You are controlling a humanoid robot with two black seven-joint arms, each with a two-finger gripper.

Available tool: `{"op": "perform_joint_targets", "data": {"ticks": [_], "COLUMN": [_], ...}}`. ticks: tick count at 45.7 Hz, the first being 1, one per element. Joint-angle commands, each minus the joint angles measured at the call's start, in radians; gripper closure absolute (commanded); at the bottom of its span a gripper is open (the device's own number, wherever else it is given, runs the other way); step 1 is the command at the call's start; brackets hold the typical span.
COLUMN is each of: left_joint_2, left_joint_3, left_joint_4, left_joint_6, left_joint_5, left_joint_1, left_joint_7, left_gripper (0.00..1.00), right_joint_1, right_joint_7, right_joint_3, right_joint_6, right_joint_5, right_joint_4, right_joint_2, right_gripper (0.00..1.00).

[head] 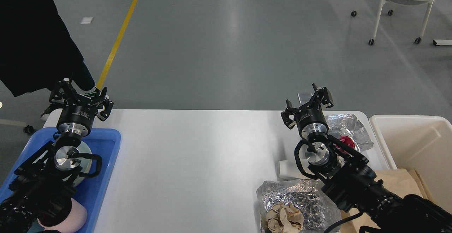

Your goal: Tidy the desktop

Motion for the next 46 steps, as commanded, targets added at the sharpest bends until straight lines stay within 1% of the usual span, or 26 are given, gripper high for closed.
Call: {"op": "perform_joint_targets", "data": {"ticks": [1, 38, 46], "left_joint_2": [0.000, 0.000, 0.000], "left_joint_3": [0.000, 0.000, 0.000], "left_joint_4": [0.000, 0.000, 0.000], "left_joint_6": [0.000, 0.000, 0.000], "left_joint_5": [0.000, -0.001, -0.002], "left_joint_1": [0.000, 0.000, 0.000], "left_joint_7": [0.000, 0.000, 0.000], "left_gripper": [0.03, 0.03, 0.03], "right_joint_1": [0.000, -0.002, 0.014], "right_joint_7": [0.000, -0.005, -0.012], "right_joint_3": [0.000, 0.014, 0.003], "right_joint_6": [0.000, 0.000, 0.026], "right_joint_5": [0.000, 0.005, 0.005], "right_joint_4": [0.000, 0.002, 0.026], "right_joint_2": [0.000, -0.001, -0.009], "right_gripper": [0.00, 0.00, 0.00]}}
